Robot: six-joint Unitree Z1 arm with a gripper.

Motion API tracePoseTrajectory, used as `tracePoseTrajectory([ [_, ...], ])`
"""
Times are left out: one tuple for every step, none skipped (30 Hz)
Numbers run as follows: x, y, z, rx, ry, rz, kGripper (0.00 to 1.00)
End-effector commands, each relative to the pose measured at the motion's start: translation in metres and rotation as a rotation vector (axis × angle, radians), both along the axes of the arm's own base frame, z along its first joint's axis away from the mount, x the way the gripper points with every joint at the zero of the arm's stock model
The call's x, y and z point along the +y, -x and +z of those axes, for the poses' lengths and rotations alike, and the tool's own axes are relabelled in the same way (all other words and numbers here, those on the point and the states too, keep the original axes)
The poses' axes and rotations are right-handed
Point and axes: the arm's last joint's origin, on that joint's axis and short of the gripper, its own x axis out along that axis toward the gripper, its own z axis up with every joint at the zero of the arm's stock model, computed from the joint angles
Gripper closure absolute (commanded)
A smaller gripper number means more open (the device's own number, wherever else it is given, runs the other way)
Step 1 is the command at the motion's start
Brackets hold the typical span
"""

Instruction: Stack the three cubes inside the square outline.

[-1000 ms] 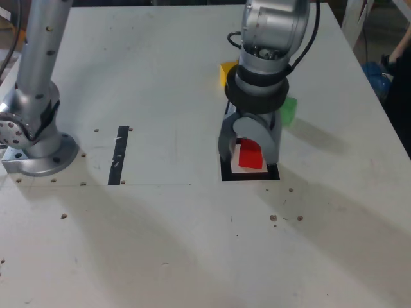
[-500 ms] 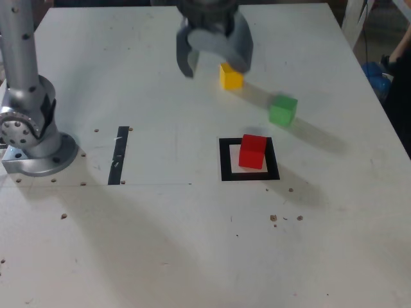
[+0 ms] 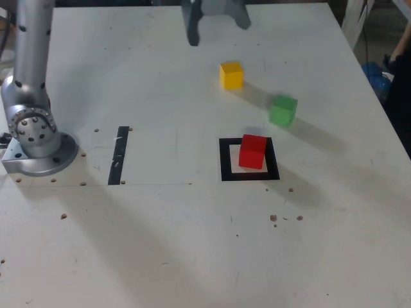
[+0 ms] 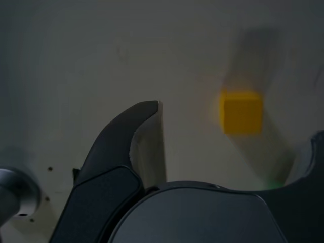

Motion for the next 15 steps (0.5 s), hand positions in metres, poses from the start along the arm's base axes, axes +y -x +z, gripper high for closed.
tracePoseTrajectory([
  [0.007,-0.009,-0.010,0.008,0.021,0.002,0.04],
  [0.009,-0.013,-0.016,0.014,0.033,0.002,0.04],
  [0.012,-0.016,-0.022,0.019,0.045,0.002,0.04],
  [0.014,-0.019,-0.027,0.024,0.056,0.002,0.05],
  [0.015,-0.022,-0.033,0.028,0.066,0.002,0.05],
  [0.017,-0.024,-0.038,0.031,0.074,0.001,0.05],
  [0.018,-0.027,-0.042,0.034,0.078,0.001,0.06],
  [0.020,-0.028,-0.046,0.038,0.080,0.002,0.06],
  [0.022,-0.030,-0.050,0.043,0.082,0.005,0.07],
  [0.025,-0.031,-0.054,0.048,0.084,0.009,0.07],
  [0.027,-0.032,-0.059,0.054,0.087,0.012,0.08],
  [0.030,-0.033,-0.064,0.059,0.091,0.016,0.09],
  [0.033,-0.034,-0.069,0.064,0.096,0.019,0.10],
  [0.035,-0.035,-0.073,0.069,0.103,0.022,0.11],
  [0.037,-0.036,-0.077,0.072,0.109,0.023,0.12],
])
